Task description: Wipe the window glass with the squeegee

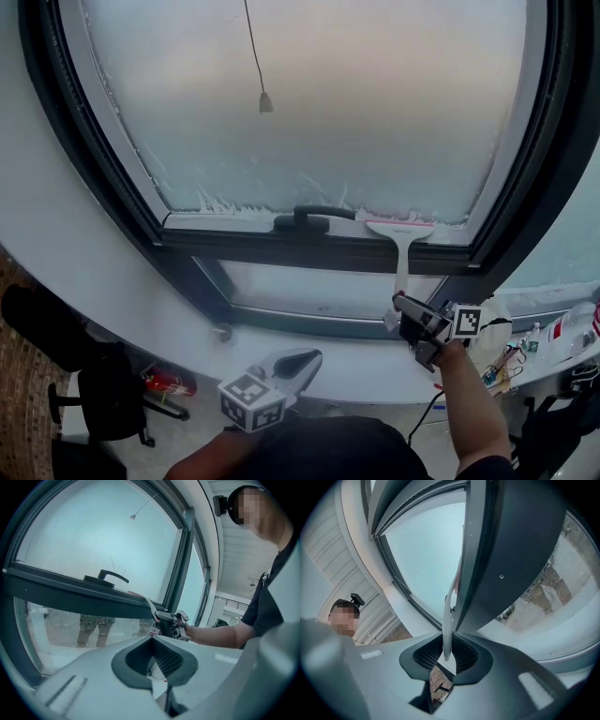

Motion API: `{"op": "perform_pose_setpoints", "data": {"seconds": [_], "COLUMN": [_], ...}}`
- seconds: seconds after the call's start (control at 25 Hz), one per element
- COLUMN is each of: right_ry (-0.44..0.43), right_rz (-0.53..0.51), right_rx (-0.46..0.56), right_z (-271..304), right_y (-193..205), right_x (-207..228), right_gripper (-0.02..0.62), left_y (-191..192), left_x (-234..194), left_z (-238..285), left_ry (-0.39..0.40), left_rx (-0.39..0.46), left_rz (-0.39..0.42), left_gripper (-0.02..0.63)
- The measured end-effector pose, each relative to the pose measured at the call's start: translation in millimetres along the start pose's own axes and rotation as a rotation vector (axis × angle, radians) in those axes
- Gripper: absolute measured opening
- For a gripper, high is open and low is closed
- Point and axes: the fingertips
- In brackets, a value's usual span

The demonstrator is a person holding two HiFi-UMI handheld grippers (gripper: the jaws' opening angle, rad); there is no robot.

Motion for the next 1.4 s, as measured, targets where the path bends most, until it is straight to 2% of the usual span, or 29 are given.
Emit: {"op": "perform_pose_setpoints", "data": {"seconds": [0.4, 0.72, 0.92, 1.08, 1.24, 1.4], "right_ry": [0.008, 0.026, 0.066, 0.092, 0.116, 0.174], "right_rz": [-0.044, -0.095, -0.149, -0.201, -0.242, -0.281], "right_rx": [0.023, 0.106, 0.186, 0.276, 0.347, 0.391], "right_z": [1, 1, 3, 21, 50, 80], "right_y": [-1, 3, 10, 31, 66, 104], "right_x": [-8, -23, -41, -71, -97, -110], "right_gripper": [0.084, 0.086, 0.086, 0.087, 0.087, 0.087], "left_y": [5, 10, 13, 8, 11, 9], "left_x": [-3, -15, -31, -48, -78, -102], "left_z": [-6, -23, -45, -74, -106, -142], "left_ry": [0.011, 0.045, 0.076, 0.111, 0.097, 0.086], "left_rx": [0.007, 0.019, 0.023, 0.012, 0.032, 0.051], "left_rz": [-0.008, 0.006, 0.013, 0.010, 0.031, 0.031], "left_gripper": [0.000, 0.000, 0.000, 0.000, 0.000, 0.000]}}
Point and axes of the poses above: the fingertips, and each gripper's own axes: z forward along the fingers, x to its right, y out of its underside, and after that the axes turned 15 degrees about z, right-handed
